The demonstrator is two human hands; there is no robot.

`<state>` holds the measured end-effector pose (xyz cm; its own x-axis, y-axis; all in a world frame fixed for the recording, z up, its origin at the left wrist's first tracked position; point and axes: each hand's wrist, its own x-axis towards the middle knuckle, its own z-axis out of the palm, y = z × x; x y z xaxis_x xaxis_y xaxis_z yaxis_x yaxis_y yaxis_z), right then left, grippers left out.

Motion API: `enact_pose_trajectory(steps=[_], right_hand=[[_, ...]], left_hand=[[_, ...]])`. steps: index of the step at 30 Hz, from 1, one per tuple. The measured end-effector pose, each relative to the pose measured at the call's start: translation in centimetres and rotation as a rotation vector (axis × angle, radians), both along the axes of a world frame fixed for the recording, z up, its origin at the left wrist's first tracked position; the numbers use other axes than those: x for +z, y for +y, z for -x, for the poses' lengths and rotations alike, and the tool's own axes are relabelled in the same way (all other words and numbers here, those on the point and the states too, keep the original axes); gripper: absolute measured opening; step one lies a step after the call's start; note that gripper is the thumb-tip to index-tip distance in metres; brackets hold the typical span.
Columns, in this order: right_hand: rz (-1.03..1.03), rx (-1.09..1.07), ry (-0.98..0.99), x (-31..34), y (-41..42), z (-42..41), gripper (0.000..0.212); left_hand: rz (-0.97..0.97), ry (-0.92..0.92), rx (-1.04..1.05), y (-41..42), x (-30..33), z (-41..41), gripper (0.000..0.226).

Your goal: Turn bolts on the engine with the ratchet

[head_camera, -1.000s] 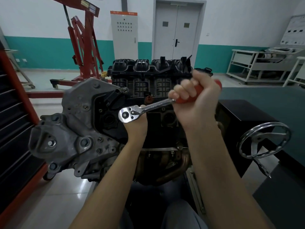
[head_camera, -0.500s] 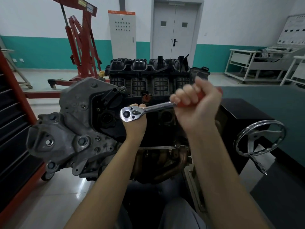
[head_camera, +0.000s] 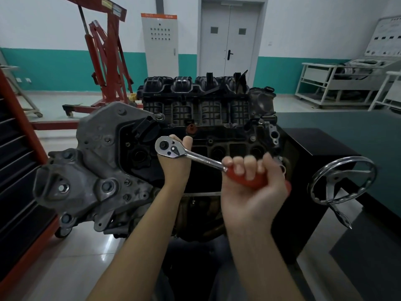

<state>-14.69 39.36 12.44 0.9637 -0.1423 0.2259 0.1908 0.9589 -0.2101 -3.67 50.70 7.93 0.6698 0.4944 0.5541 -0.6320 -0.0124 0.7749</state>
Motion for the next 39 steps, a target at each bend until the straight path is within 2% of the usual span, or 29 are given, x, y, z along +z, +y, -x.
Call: enact_pose_trajectory(steps=[5, 8, 10, 15, 19, 22, 24, 27, 32, 35, 39], right_hand=[[0.044, -0.012, -0.004, 0.4, -0.5, -0.7, 0.041], [0.181, 0.006, -0.029, 3.1, -1.2, -3.0, 0.035], [0.293, 0.058, -0.037, 5.4, -1.3, -4.7, 0.031], [0.476, 0.205, -0.005, 9.3, -0.9, -7.5, 0.037], [0.327, 0.121, 0.006, 6.6, -1.4, -5.7, 0.037], [0.151, 0.021, 0.0, 2.9, -0.9, -2.5, 0.036], [0.026, -0.003, 0.007, 0.8, 0.2, -0.6, 0.038], [-0.026, -0.017, 0.008, -0.6, 1.1, 0.6, 0.039], [0.136, 0.0, -0.016, 2.4, -0.3, -2.2, 0.034], [0.298, 0.099, -0.005, 6.1, -0.8, -5.2, 0.036], [0.478, 0.231, 0.005, 9.5, -0.5, -7.9, 0.037]], left_hand=[[-0.013, 0.032, -0.015, 0.1, -0.1, 0.0, 0.056], [-0.001, 0.042, 0.001, 0.0, -0.1, -0.4, 0.052], [0.003, 0.076, -0.013, 0.0, 0.0, -0.2, 0.041], [-0.07, 0.059, -0.003, -0.4, 0.4, 0.4, 0.041], [-0.034, 0.112, -0.038, 0.0, -0.2, 0.2, 0.035], [0.062, 0.034, 0.015, 0.0, -0.1, -0.1, 0.048], [0.095, 0.026, 0.026, -0.2, 0.2, -0.1, 0.048], [0.135, 0.056, -0.01, -0.2, 0.2, 0.0, 0.05], [0.034, 0.108, 0.055, 0.1, 0.0, -0.3, 0.052], [0.038, 0.239, 0.039, 0.2, -0.1, -0.1, 0.037], [0.037, 0.092, 0.022, -0.6, 0.6, 0.1, 0.044]])
